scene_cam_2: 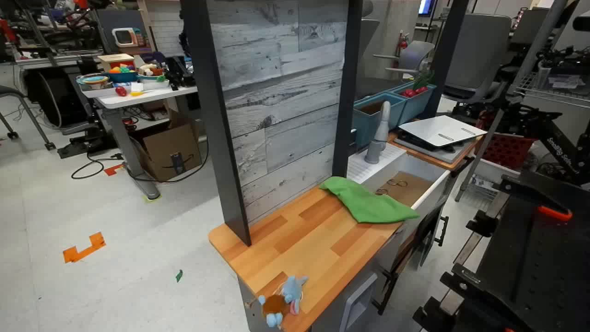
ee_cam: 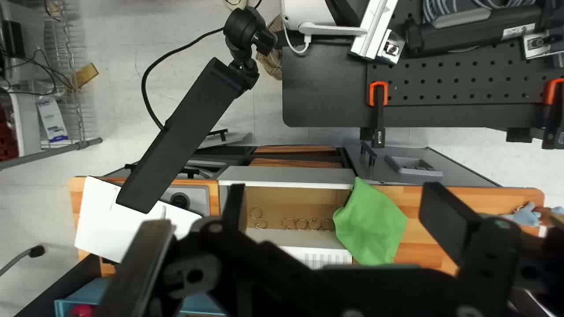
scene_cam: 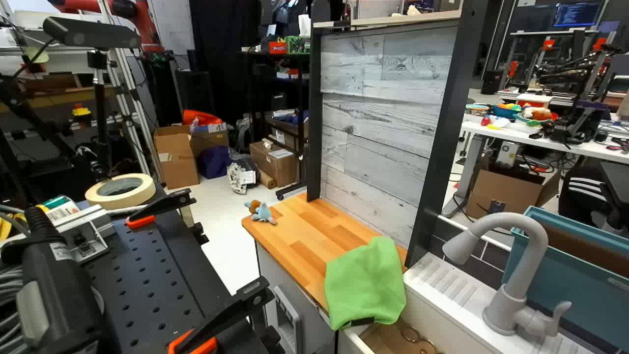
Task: Unfold the green cloth.
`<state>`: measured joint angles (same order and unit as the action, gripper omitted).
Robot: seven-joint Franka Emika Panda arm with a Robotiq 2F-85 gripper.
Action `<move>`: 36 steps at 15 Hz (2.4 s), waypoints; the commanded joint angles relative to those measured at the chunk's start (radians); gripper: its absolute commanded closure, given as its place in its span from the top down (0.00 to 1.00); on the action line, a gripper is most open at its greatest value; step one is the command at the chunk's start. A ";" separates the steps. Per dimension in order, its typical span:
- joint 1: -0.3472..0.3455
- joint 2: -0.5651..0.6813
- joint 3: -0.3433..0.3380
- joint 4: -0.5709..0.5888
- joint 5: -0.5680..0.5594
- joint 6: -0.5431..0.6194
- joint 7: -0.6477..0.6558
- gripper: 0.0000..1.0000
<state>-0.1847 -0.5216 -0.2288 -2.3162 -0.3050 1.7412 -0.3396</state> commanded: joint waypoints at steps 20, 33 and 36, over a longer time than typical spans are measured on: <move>0.008 0.000 -0.006 0.004 -0.003 -0.003 0.003 1.00; 0.063 0.301 0.019 0.061 0.309 0.163 0.217 1.00; 0.072 0.453 0.054 0.079 0.352 0.357 0.319 1.00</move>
<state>-0.1179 -0.2194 -0.2034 -2.2953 -0.0012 1.9726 -0.1051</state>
